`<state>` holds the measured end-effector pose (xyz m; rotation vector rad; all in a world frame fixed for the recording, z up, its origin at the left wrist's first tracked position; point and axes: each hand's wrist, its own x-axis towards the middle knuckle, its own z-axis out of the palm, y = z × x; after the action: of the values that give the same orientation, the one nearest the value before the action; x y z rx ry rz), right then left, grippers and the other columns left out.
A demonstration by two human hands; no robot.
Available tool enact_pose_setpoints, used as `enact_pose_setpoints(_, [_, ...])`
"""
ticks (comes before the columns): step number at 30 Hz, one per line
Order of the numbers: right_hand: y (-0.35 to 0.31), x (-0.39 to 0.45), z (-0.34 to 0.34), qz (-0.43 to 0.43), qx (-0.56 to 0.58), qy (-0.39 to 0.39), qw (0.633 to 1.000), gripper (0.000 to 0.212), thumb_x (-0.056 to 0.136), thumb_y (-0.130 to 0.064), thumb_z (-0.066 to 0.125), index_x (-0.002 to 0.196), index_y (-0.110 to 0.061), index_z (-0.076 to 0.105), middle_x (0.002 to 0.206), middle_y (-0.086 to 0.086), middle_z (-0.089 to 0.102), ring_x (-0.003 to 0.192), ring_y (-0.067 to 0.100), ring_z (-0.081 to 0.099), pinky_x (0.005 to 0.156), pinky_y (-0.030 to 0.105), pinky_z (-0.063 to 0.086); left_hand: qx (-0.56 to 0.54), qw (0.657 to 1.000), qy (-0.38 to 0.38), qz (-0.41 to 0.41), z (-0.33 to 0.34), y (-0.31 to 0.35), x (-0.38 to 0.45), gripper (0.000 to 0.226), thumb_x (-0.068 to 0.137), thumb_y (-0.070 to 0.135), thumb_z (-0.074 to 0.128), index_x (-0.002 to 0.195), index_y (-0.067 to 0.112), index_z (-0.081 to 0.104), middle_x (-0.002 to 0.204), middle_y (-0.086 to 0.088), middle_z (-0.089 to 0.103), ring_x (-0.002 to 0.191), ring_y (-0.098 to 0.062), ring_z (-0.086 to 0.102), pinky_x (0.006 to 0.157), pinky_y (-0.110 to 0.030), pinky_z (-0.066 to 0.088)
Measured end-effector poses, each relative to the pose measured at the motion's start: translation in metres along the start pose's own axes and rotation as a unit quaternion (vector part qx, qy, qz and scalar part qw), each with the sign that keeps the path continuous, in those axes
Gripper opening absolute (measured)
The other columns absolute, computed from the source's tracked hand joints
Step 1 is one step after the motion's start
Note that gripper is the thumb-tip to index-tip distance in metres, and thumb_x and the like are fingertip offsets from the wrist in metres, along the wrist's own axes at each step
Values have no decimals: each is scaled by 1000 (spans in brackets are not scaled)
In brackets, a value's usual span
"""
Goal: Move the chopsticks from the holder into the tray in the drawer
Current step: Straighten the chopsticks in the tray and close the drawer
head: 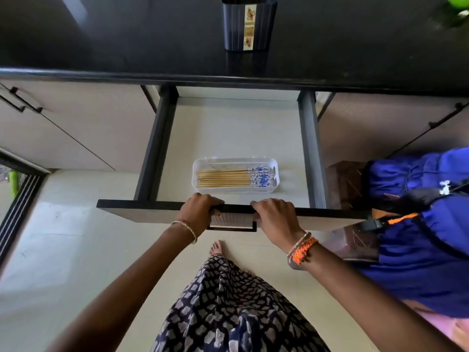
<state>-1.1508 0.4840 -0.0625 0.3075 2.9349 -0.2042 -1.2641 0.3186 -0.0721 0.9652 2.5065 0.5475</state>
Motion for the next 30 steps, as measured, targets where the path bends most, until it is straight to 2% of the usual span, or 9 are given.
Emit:
enact_pose_setpoints(4, [10, 37, -9, 4, -7, 23, 1000, 10, 87, -12, 58, 92, -16, 65, 89, 2, 73, 88, 24, 70, 59, 26, 39, 0, 1000, 20, 18, -13, -6, 43, 27, 83, 6, 59, 108, 10, 67, 106, -14, 70, 96, -28, 64, 87, -33, 50])
enact_pose_setpoints(8, [27, 82, -16, 0, -29, 53, 998, 15, 87, -14, 56, 100, -17, 63, 96, 4, 72, 93, 25, 69, 66, 30, 49, -1, 999, 31, 29, -30, -14, 97, 23, 81, 7, 62, 104, 9, 69, 103, -15, 70, 94, -30, 64, 88, -36, 51])
enact_pose_setpoints(13, [47, 149, -30, 9, -32, 77, 996, 17, 86, -8, 55, 100, -14, 63, 94, 6, 70, 93, 28, 67, 66, 30, 46, 6, 999, 31, 23, -55, -18, 159, 24, 82, 11, 62, 106, 9, 67, 105, -16, 69, 95, -32, 63, 88, -39, 52])
enact_pose_setpoints(17, [60, 199, -40, -1, -65, 154, 986, 58, 75, 3, 56, 131, -12, 55, 124, 13, 60, 118, 32, 54, 99, 43, 41, 22, 997, 69, 35, -71, -19, 200, 32, 86, 8, 55, 118, 10, 58, 123, -13, 60, 109, -29, 58, 95, -39, 50])
enact_pose_setpoints(19, [65, 224, -49, 24, -83, 209, 974, 75, 70, 4, 62, 141, -12, 45, 136, 18, 53, 128, 35, 49, 106, 50, 37, 25, 992, 112, 45, -78, -21, 215, 37, 86, 3, 52, 123, 9, 53, 130, -12, 52, 117, -29, 52, 99, -37, 48])
enact_pose_setpoints(21, [73, 254, -60, 55, -97, 210, 971, 83, 74, -4, 67, 149, -12, 31, 144, 19, 43, 136, 35, 40, 113, 52, 29, 14, 987, 154, 48, -86, -25, 230, 40, 84, -1, 51, 123, 8, 51, 131, -13, 50, 118, -29, 50, 97, -36, 47])
enact_pose_setpoints(24, [87, 297, -72, 91, -126, 171, 973, 77, 84, -18, 66, 149, -9, 26, 147, 17, 39, 138, 31, 36, 117, 48, 22, -13, 980, 194, 36, -93, -32, 243, 42, 84, -4, 49, 124, 8, 50, 130, -14, 50, 119, -30, 49, 97, -35, 46])
enact_pose_setpoints(28, [94, 326, -79, 98, -160, 160, 969, 55, 80, -19, 70, 129, -9, 46, 130, 14, 51, 116, 30, 50, 103, 42, 41, -32, 977, 206, 33, -103, -41, 259, 44, 84, -8, 46, 126, 6, 49, 131, -17, 49, 122, -30, 47, 102, -37, 44])
enact_pose_setpoints(30, [90, 326, -75, 105, -161, 165, 967, 45, 83, -12, 65, 126, -9, 49, 130, 15, 52, 116, 30, 52, 101, 42, 43, -43, 976, 212, 21, -109, -43, 266, 47, 81, -11, 43, 124, 6, 50, 129, -16, 52, 119, -30, 49, 100, -38, 46])
